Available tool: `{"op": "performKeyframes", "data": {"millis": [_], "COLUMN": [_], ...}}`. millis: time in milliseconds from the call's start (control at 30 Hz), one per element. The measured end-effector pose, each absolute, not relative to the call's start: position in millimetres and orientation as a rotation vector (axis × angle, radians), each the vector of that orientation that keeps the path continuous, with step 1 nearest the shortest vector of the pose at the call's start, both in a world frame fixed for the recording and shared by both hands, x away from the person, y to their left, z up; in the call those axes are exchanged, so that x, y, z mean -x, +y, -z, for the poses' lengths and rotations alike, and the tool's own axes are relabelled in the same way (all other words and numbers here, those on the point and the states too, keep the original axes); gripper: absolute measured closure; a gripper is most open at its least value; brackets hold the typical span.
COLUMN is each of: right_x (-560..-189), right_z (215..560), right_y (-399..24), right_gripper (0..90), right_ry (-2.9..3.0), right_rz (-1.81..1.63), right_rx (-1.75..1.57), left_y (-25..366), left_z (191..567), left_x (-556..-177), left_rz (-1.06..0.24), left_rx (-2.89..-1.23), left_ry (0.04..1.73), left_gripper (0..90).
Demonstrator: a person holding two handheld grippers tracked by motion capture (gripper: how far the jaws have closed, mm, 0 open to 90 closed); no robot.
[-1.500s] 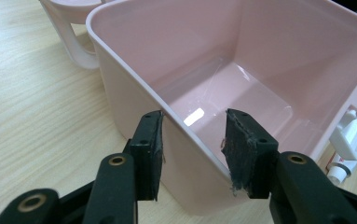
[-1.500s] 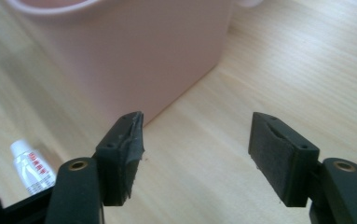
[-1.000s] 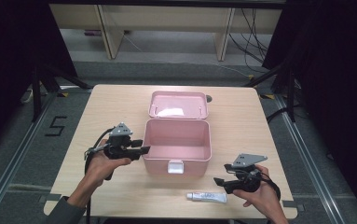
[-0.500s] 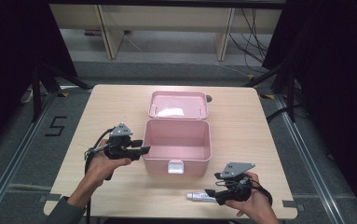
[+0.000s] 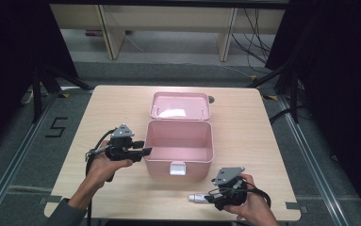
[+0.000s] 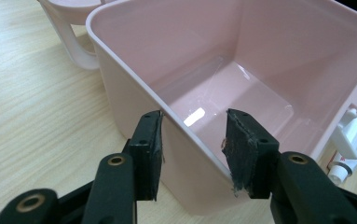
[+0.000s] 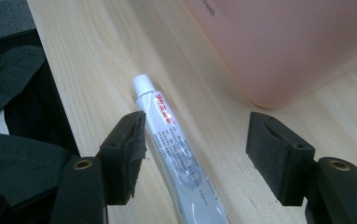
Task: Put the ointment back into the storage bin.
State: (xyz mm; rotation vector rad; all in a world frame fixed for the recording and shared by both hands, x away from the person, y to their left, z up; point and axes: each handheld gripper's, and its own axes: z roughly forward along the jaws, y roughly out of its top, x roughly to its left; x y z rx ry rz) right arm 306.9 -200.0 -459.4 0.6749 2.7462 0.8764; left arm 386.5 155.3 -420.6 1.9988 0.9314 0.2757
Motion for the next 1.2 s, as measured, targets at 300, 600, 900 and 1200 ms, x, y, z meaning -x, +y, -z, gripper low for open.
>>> {"op": "performKeyframes", "data": {"millis": [300, 600, 900, 1200], "right_x": [-308.6, -312.0, -317.5, -321.7], "right_z": [464.8, 471.5, 476.2, 478.7], "right_y": [-184.9, -169.0, -160.0, -157.2], "right_gripper": [44.7, 49.4, 54.2, 57.5], "right_ry": [2.827, 2.903, 2.979, 3.018], "right_rz": [-0.757, -0.612, -0.507, -0.410], "right_rx": [-0.559, -0.470, -0.416, -0.433], "left_y": [156.7, 156.4, 156.2, 156.2], "left_z": [419.9, 419.8, 419.7, 419.6], "left_x": [-386.8, -386.2, -386.1, -386.2], "left_rz": [-0.279, -0.286, -0.289, -0.290], "left_rx": [-2.020, -2.021, -2.022, -2.024], "left_ry": [0.920, 0.922, 0.922, 0.919], "left_gripper": [56.4, 56.4, 56.4, 56.2]}}
